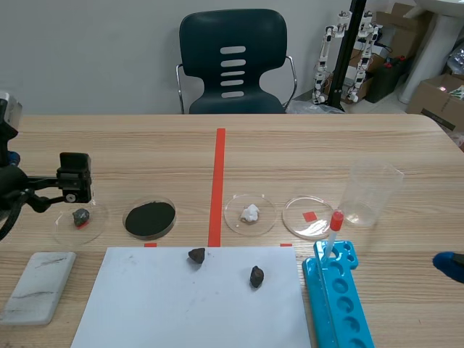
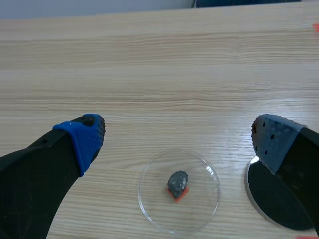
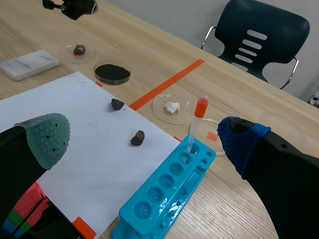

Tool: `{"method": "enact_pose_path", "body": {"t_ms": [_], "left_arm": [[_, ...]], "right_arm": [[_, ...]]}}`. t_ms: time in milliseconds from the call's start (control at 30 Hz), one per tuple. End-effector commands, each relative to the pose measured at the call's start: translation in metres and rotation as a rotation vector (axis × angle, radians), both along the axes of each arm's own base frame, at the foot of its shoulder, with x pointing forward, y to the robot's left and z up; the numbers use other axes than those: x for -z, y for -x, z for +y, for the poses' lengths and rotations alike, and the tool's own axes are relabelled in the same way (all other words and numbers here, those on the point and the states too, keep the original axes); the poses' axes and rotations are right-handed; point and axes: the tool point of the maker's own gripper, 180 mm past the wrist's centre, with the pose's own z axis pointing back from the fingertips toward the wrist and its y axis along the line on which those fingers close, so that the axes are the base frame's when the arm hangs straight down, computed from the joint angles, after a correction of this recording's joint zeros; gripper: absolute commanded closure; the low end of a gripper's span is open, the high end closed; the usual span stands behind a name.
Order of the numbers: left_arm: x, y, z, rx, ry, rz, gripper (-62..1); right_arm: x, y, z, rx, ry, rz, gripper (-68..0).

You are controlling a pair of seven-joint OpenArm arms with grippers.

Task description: Return to the home posture

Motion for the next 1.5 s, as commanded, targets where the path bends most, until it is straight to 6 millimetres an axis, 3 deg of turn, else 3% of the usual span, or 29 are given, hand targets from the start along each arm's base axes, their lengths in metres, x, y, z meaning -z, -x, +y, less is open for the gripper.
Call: {"method": "enact_pose_path", "body": {"t_ms": [0,400,600,933,1233,1467], "left_arm": [[-0.014,0.008,0.0,0.029,-0.031,-0.057,-62.0],[-0.045,0.106,-0.059,0.229,-0.031,-0.171,-62.0],[-0.069,0.138,-0.104,0.404,0.049,-0.2,-62.0],[-0.095,0.173,-0.143,0.518,0.035,-0.317,-62.0],[-0.091,0.186,-0.166,0.554,-0.006,-0.315,-62.0],[-0.089,0.186,-0.169,0.545,-0.005,-0.305,-62.0]], "right_arm": [[-0.006,-0.002,0.001,0.0,-0.015,-0.019,-62.1],[-0.006,-0.002,0.001,0.0,-0.015,-0.019,-62.1],[-0.006,-0.002,0.001,0.0,-0.015,-0.019,-62.1],[-0.006,-0.002,0.001,0.0,-0.015,-0.019,-62.1],[-0.006,-0.002,0.001,0.0,-0.015,-0.019,-62.1],[-0.006,-0.002,0.001,0.0,-0.015,-0.019,-62.1]]}}
